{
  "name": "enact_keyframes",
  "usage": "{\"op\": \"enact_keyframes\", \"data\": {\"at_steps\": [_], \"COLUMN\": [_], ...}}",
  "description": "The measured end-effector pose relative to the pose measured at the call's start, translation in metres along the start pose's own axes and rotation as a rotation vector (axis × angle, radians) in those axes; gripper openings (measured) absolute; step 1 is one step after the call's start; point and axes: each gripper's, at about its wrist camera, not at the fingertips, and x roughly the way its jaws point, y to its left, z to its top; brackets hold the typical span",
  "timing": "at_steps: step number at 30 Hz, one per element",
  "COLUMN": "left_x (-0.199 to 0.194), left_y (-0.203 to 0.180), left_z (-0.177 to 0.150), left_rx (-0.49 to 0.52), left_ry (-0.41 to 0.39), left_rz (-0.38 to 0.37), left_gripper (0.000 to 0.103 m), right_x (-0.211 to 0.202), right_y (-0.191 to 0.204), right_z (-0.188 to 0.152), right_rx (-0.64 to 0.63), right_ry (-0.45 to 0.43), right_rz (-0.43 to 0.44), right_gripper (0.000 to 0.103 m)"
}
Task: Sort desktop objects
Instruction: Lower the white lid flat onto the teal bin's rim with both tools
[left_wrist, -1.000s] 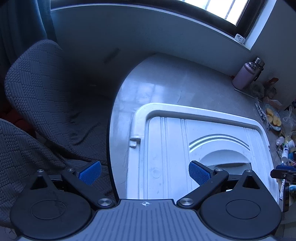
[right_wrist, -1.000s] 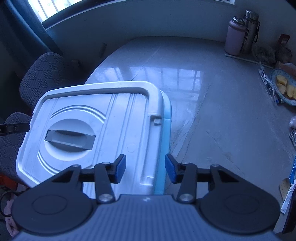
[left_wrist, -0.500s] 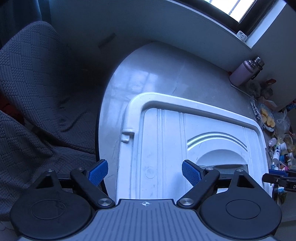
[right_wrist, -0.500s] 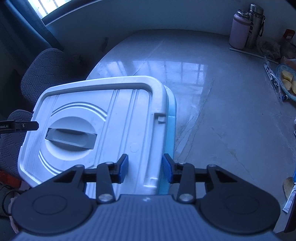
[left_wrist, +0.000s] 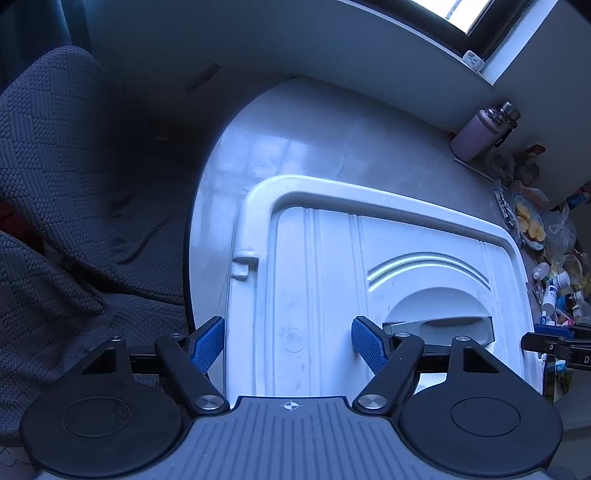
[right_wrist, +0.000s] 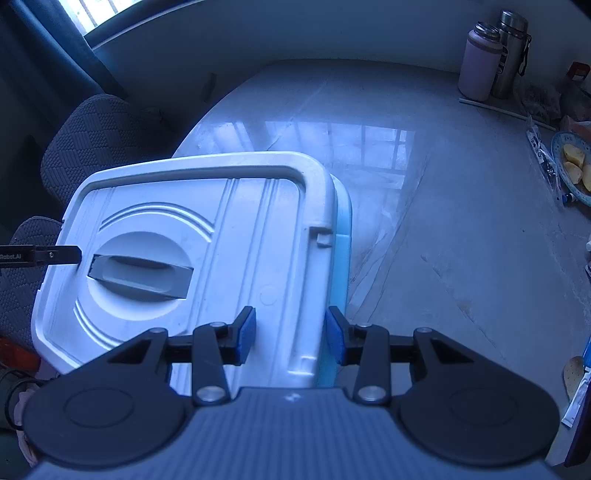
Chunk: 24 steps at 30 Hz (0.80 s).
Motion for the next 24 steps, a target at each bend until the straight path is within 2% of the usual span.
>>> {"op": "enact_keyframes", "data": {"at_steps": [7, 12, 24], "left_x": [0.002, 0.008, 0.009], "left_y": [-0.014, -0.01, -0.008], "left_z": [0.002, -0.001, -0.001], "left_rx": [0.037, 0.043, 0.04], "left_ry": [0.011, 0.034, 0.025], "left_rz": [-0.014, -0.014, -0.016], "left_gripper": [0.075, 0.075, 0.075], "right_x": [0.005, 0.009, 0.006], "right_y": [-0.008, -0.006, -0.002], "right_z": [-0.005, -0.009, -0.009], "right_rx": [0.022, 0.018, 0.026], "right_ry": [0.006, -0.003, -0.014], "right_rz": [-0.03, -0.037, -0.048], "right_gripper": [0.042, 0.044, 0.045]}}
